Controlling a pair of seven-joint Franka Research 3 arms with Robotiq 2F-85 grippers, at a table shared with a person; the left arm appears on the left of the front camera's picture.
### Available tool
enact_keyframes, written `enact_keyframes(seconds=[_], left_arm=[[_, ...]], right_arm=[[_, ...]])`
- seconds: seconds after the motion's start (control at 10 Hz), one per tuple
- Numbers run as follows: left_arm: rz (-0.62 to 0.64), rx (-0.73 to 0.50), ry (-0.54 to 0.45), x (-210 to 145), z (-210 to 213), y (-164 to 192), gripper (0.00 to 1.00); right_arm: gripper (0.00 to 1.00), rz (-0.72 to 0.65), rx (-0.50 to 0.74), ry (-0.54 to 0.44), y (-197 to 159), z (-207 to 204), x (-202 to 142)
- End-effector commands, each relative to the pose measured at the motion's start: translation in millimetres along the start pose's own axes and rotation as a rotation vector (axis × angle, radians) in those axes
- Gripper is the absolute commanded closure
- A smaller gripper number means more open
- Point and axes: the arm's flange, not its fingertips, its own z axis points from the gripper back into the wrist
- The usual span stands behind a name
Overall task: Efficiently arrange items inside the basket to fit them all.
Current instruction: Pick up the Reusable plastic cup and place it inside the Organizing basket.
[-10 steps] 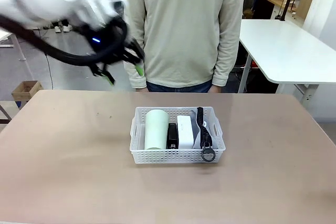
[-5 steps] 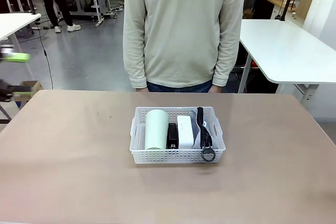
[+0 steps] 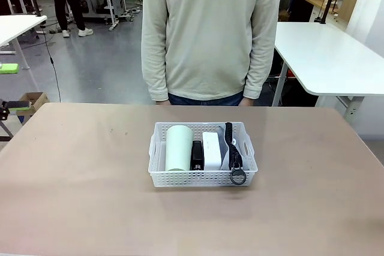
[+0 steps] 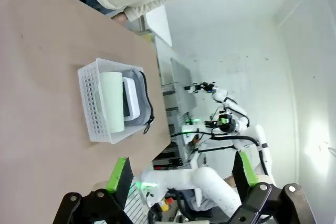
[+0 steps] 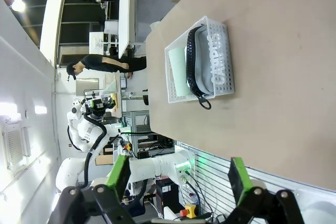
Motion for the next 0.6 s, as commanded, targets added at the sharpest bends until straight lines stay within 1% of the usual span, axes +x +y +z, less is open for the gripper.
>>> enact_keyframes(seconds=[0.0,0.5], left_arm=[[-0.002,0.005,-0.019,-3.7,0.7,-8.6,0.00],[-0.002,0.005,-0.019,-3.7,0.7,-8.6,0.00]], right_arm=[[0.00,0.025,-0.004,0.003,-2.0,0.2,0.0],[0.00,0.025,-0.004,0.003,-2.0,0.2,0.0]])
